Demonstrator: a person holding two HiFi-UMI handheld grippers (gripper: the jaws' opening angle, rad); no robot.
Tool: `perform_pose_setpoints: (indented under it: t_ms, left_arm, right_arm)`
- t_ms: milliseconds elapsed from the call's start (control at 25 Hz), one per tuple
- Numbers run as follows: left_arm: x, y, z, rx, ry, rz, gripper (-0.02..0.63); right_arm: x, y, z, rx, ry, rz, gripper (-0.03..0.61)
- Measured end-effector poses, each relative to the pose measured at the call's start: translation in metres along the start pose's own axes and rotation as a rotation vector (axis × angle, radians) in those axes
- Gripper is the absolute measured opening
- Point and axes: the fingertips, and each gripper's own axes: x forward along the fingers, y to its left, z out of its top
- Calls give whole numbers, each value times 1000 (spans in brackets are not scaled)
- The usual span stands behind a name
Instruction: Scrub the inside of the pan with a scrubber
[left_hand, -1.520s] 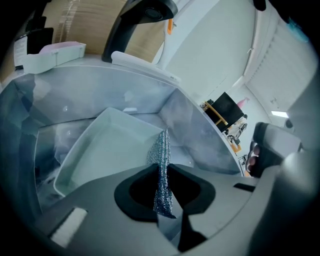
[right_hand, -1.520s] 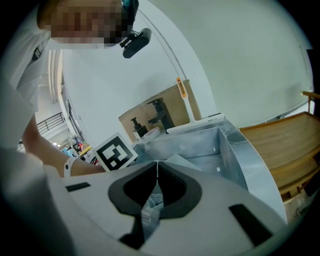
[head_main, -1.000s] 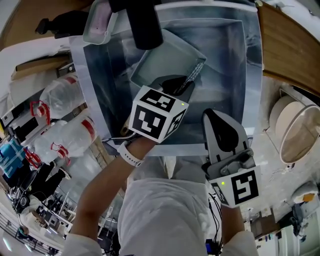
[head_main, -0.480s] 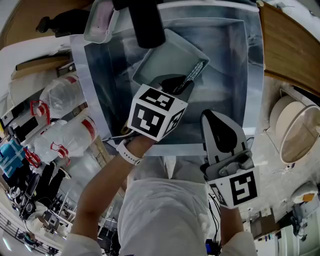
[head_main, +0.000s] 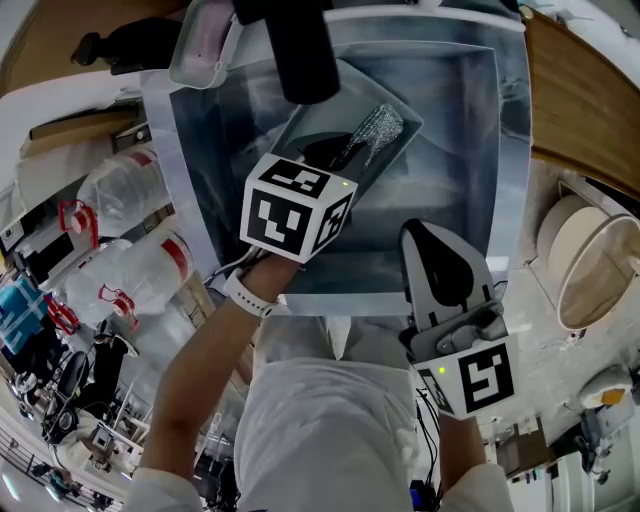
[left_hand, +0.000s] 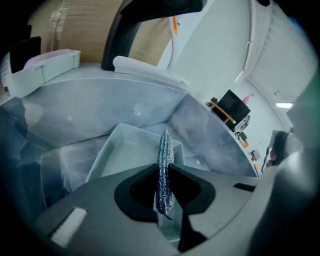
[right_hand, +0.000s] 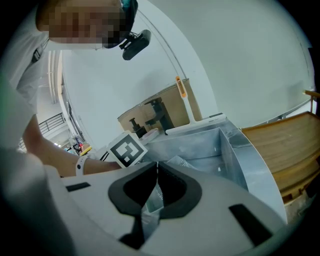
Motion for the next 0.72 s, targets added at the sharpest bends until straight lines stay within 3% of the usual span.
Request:
perform_pose_setpoints:
  t_ms: [720]
  left_arm:
    - [-17, 62, 20, -3, -53, 166, 64]
  right_arm:
    - [10, 0, 3, -2, 2, 5, 9]
